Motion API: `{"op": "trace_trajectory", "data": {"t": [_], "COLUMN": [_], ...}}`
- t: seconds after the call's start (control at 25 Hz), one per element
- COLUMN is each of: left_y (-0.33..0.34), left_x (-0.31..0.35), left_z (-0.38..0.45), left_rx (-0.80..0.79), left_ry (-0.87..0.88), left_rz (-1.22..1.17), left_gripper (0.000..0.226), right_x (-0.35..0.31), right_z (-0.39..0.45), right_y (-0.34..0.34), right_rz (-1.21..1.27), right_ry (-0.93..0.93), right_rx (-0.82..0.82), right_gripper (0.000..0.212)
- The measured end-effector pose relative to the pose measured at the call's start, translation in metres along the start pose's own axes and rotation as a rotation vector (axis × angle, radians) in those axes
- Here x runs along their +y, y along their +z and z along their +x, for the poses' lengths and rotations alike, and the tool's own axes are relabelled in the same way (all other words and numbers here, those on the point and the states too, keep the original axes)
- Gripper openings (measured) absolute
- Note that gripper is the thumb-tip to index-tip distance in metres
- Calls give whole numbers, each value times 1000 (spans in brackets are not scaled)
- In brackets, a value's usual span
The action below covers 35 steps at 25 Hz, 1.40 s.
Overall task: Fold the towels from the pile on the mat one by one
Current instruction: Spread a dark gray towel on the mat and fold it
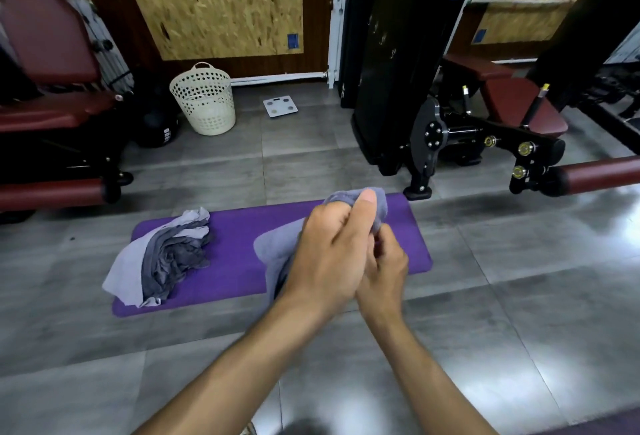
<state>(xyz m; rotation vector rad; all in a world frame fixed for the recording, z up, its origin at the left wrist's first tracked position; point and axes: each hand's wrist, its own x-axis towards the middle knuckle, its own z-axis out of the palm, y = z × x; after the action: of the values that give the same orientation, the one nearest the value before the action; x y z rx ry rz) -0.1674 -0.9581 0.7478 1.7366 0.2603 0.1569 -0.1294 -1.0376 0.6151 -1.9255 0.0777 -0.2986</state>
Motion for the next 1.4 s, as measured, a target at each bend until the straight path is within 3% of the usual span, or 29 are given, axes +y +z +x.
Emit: {"op": "trace_trajectory", "data": {"t": [0.08, 0.2, 0.32, 0.44, 0.56, 0.64, 0.72, 0.8, 0.92, 1.0, 1.04, 1.12, 1.2, 1.24, 1.32, 1.4], "left_y": [-19, -45, -60, -73, -83, -84, -82, -84, -112, -133, -138, -136, -133, -135, -147, -155], "left_x": [-4, -17, -26, -36, -54, -67, -70, -65, -74, -98, -114, -145, -162, -169, -186, -200], "left_z": [2, 3, -2, -4, 7, 14, 17, 24, 48, 67, 75, 85, 91, 95, 106, 114], "left_rx": [30, 149, 196, 182, -3, -21, -5, -38, -104, -171, -235, -252, -10, 71, -50, -292], "left_ry": [100, 320, 376, 476, 456, 350, 134, 5, 61, 89, 141, 231, 222, 193, 87, -91], "left_rz": [345, 1040, 1270, 1228, 806, 379, -82, -322, -157, 140, 377, 752, 869, 917, 968, 787], "left_gripper": [52, 41, 44, 49, 36, 9, 25, 31, 18, 11, 11, 13, 14, 14, 20, 28], "right_x": [-5, -20, -29, -26, -21, -16, -9, 8, 50, 78, 88, 95, 104, 112, 136, 159], "right_z": [1, -17, -39, -46, -36, -27, -18, -14, -1, 13, 21, 40, 57, 62, 66, 67], "right_y": [-1, 1, 15, 21, 11, -4, -20, -37, -65, -80, -84, -92, -106, -116, -134, -148], "right_rz": [49, 146, 119, 288, 523, 441, 200, -6, -34, -383, -630, -988, -1067, -1157, -1347, -1359], "right_ry": [-5, -49, -128, -30, 131, 59, -152, -276, -19, 128, 119, 2, -6, 34, 159, 260], "right_rx": [-104, -440, -430, -366, -292, -246, -323, -534, -812, -878, -836, -566, -400, -426, -559, -670], "right_gripper": [19, 26, 18, 17, 20, 21, 21, 28, 49, 44, 35, 9, 19, 22, 23, 19]}}
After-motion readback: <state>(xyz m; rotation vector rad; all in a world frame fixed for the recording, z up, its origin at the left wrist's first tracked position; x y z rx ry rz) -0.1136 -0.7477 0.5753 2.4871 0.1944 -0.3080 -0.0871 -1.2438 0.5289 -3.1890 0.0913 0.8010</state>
